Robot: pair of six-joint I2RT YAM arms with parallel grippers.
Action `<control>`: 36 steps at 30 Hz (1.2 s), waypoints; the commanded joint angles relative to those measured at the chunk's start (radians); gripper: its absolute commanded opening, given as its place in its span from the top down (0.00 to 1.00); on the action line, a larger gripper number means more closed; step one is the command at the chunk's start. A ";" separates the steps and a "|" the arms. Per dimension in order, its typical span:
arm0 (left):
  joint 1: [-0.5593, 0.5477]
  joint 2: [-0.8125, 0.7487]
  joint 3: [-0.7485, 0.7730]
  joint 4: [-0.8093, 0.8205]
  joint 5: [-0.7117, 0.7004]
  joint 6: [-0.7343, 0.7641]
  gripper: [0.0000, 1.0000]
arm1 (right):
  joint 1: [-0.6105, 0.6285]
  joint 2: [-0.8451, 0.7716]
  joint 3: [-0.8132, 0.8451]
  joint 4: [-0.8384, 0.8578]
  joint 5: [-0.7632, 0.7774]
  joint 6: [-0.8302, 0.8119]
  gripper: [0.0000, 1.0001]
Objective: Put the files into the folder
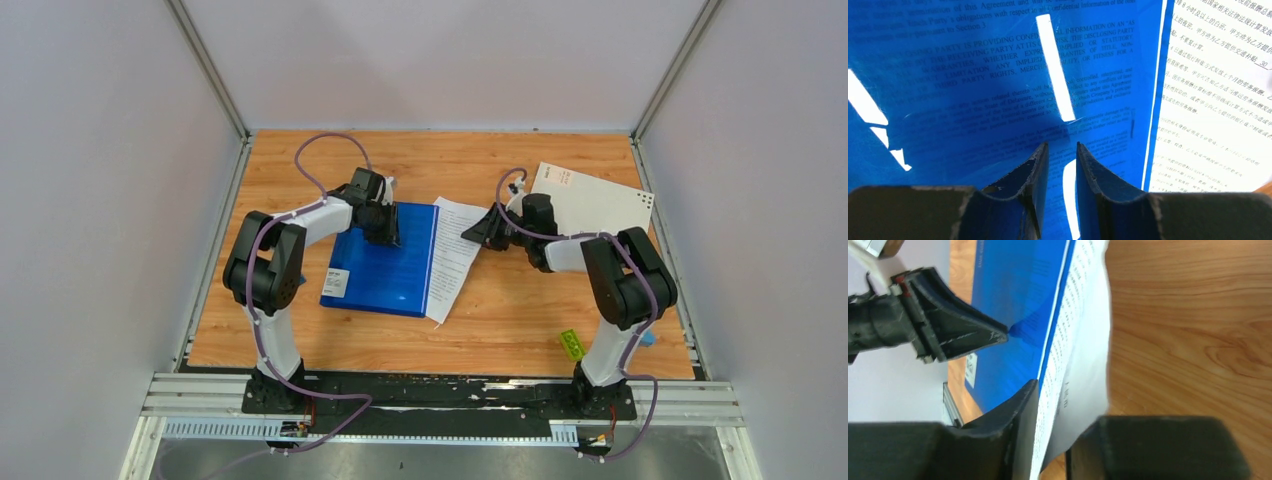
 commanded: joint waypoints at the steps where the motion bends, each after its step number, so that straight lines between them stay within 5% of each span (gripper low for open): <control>1: -0.001 -0.070 0.024 -0.051 0.009 0.029 0.63 | 0.004 -0.085 0.094 -0.232 0.153 -0.159 0.85; 4: -0.001 -0.145 0.090 -0.111 -0.008 0.071 0.59 | 0.004 -0.163 0.153 -0.367 0.204 -0.257 1.00; 11: -0.001 -0.317 0.177 -0.098 0.158 0.213 0.53 | 0.004 -0.373 0.315 -0.723 0.267 -0.497 1.00; 15: 0.000 -0.434 0.075 0.124 0.362 0.278 0.37 | 0.004 -0.436 0.437 -0.928 0.149 -0.619 1.00; 19: 0.000 -0.530 -0.015 0.251 0.421 0.362 0.23 | 0.005 -0.512 0.480 -1.036 -0.064 -0.652 1.00; 26: 0.005 -0.615 -0.081 0.345 0.483 0.390 0.02 | 0.006 -0.712 0.392 -0.922 -0.335 -0.588 1.00; 32: 0.006 -0.661 -0.149 0.526 0.641 0.244 0.02 | 0.006 -0.867 0.305 -0.696 -0.357 -0.438 1.00; 36: 0.006 -0.676 -0.228 0.876 0.774 -0.004 0.04 | 0.005 -0.887 0.275 -0.559 -0.418 -0.341 1.00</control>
